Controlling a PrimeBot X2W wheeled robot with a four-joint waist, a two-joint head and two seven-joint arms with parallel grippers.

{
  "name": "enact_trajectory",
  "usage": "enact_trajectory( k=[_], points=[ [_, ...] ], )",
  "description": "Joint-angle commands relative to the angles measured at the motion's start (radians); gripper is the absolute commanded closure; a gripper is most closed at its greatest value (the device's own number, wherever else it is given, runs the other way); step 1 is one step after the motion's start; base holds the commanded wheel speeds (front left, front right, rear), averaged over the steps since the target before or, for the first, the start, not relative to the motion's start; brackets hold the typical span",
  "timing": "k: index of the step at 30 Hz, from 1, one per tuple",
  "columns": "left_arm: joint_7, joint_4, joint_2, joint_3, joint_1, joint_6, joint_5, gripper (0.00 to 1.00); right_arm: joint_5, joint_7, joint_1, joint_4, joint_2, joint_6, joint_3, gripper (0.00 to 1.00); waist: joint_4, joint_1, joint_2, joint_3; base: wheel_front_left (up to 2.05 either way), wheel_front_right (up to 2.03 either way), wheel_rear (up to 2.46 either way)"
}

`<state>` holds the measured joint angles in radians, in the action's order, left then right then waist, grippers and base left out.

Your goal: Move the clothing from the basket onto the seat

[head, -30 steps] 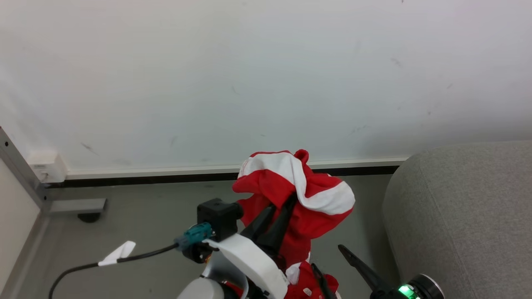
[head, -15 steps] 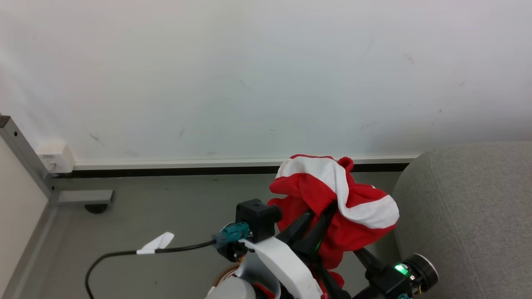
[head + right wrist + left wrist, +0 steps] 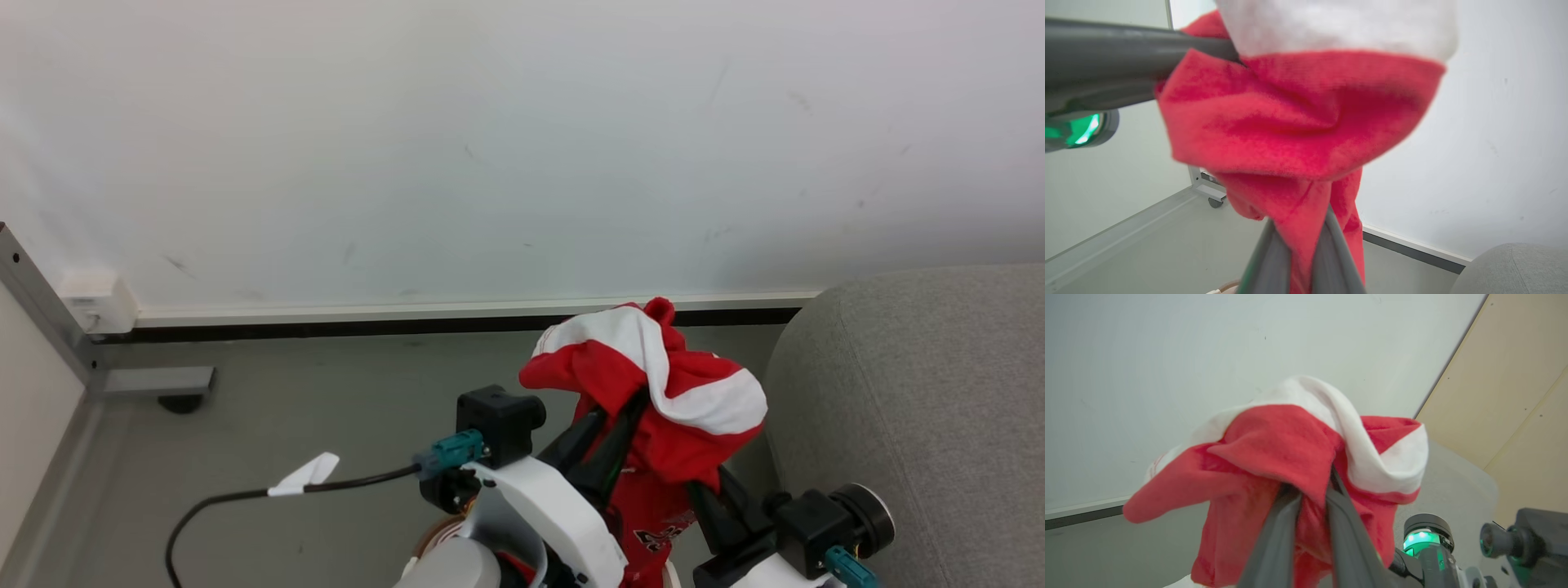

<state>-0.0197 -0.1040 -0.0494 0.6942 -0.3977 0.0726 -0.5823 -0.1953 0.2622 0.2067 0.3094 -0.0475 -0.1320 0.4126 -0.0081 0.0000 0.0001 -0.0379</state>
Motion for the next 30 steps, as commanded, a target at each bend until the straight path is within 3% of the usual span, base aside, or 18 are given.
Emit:
enact_trajectory(
  k=[1, 2, 3, 4, 19, 30],
  points=[
    [0.013, -0.006, -0.006, -0.006, -0.007, 0.006, -0.006, 0.79, -0.015, 0.002, 0.013, -0.008, -0.003, 0.002, -0.010, 1.00, -0.003, 0.0000, -0.0001, 0.001, 0.00, 0.00, 0.00],
    [0.017, -0.009, -0.007, -0.007, -0.006, 0.005, -0.005, 0.56, -0.016, 0.002, 0.013, -0.011, -0.003, 0.002, -0.016, 1.00, -0.004, 0.0000, -0.0001, 0.001, 0.00, 0.00, 0.00],
    [0.019, -0.011, -0.008, -0.007, -0.006, 0.006, -0.005, 0.04, -0.017, 0.002, 0.012, -0.014, -0.003, 0.002, -0.021, 1.00, -0.005, 0.0000, -0.0001, 0.001, 0.00, 0.00, 0.00],
    [0.019, -0.014, -0.010, -0.006, -0.005, 0.006, -0.004, 0.00, -0.018, 0.002, 0.011, -0.016, -0.003, 0.002, -0.026, 1.00, -0.007, 0.0000, -0.0001, 0.000, 0.00, 0.00, 0.00],
    [0.044, -0.027, -0.043, 0.007, 0.028, -0.001, 0.009, 0.00, 0.004, 0.002, 0.009, -0.074, -0.003, 0.002, -0.182, 1.00, -0.058, 0.0000, -0.0001, 0.006, 0.00, 0.00, 0.00],
    [0.098, -0.043, -0.060, 0.024, 0.055, -0.010, 0.024, 0.00, 0.063, 0.002, -0.013, -0.125, -0.003, 0.002, -0.320, 1.00, -0.188, 0.0000, -0.0001, 0.019, 0.00, 0.00, 0.00]
  ],
)
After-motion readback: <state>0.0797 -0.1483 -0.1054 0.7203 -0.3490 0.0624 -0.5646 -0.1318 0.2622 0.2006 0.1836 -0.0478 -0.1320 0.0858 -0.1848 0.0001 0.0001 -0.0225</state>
